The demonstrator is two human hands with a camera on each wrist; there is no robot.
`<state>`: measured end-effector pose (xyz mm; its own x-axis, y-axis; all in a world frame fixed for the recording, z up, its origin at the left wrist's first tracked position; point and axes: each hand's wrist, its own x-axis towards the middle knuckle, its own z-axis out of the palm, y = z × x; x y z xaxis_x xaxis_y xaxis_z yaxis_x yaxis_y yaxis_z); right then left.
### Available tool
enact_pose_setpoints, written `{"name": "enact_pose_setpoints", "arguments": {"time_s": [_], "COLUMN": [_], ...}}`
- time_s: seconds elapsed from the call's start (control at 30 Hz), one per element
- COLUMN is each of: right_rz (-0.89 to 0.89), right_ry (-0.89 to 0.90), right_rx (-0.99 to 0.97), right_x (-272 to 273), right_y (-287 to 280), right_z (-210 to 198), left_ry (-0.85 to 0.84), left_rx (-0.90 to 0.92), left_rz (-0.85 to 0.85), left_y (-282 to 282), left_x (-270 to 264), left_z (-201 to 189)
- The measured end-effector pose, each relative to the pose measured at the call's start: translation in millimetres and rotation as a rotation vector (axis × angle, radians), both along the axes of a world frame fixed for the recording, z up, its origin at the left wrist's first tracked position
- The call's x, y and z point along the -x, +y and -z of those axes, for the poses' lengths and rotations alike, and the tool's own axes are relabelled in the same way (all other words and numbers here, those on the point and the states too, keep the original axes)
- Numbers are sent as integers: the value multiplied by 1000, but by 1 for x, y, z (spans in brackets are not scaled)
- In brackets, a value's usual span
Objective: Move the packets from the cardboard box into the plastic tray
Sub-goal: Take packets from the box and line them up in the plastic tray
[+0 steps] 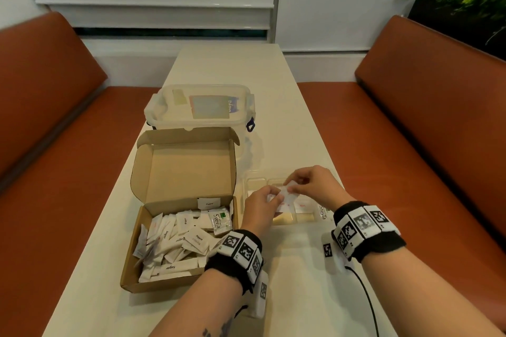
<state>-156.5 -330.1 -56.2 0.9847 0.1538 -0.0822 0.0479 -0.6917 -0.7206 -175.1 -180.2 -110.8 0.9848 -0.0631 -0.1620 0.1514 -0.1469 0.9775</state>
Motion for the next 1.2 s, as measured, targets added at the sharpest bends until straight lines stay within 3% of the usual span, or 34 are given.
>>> {"name": "enact_pose_setpoints", "arguments": {"time_s": [0.2, 0.43, 0.63, 1.2], "right_rz": [292, 393, 309, 205], "right_ry": [-23, -31, -9, -44], "right_rx": [-56, 136, 405, 470], "right_x": [11, 11, 6, 1], "right_y": [-19, -20, -17, -13], "right_z": [18, 38, 47, 65], "left_ry": [2, -3, -5, 20], "left_rx": [131, 178, 177, 219], "left_rz": [-177, -227, -217, -195], "left_y": [3, 2, 3, 2], "left_x": [-3, -6, -5, -5], "left_z": [5, 7, 9, 9]}}
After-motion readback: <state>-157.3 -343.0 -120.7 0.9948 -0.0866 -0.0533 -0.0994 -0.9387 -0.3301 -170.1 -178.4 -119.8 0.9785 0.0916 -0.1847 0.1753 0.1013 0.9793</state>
